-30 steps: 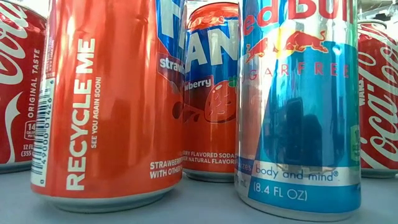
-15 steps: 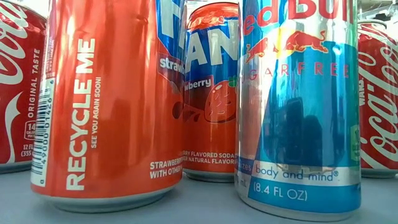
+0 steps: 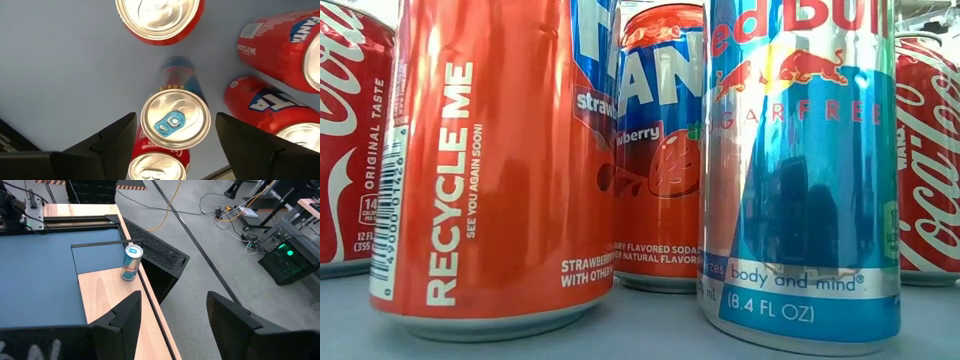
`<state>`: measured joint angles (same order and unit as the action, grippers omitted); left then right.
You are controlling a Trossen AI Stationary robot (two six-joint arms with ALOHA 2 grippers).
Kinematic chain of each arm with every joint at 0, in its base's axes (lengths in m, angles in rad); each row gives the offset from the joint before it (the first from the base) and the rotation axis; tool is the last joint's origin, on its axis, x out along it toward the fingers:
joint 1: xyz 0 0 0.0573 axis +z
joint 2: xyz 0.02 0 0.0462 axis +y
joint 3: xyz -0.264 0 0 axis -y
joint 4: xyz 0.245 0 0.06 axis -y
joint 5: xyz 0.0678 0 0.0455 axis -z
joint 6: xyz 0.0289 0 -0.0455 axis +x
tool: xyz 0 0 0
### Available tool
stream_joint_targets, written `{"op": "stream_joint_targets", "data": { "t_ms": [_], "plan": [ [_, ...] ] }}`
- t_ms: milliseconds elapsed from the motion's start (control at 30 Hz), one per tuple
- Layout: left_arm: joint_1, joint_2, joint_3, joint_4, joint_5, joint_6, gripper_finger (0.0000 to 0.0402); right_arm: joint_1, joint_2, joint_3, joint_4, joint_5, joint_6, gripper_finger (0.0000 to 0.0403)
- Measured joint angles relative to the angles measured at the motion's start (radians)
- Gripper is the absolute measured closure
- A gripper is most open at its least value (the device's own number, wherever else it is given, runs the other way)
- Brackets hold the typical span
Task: Place canned beverage on shelf
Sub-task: Put the left blue soda can on the shelf aligned with the other blue soda can
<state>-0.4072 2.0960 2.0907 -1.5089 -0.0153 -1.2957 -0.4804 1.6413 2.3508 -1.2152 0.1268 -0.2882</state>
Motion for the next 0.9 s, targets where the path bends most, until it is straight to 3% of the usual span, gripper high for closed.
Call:
{"op": "stream_joint_targets", "data": {
  "t_ms": [900],
  "plan": [
    [-0.006, 0.001, -0.028, 0.031, 0.021, -0.003, 0.0143, 0.000, 0.000, 0.000, 0.000, 0.000, -0.005, 0.0186]
  ]
}}
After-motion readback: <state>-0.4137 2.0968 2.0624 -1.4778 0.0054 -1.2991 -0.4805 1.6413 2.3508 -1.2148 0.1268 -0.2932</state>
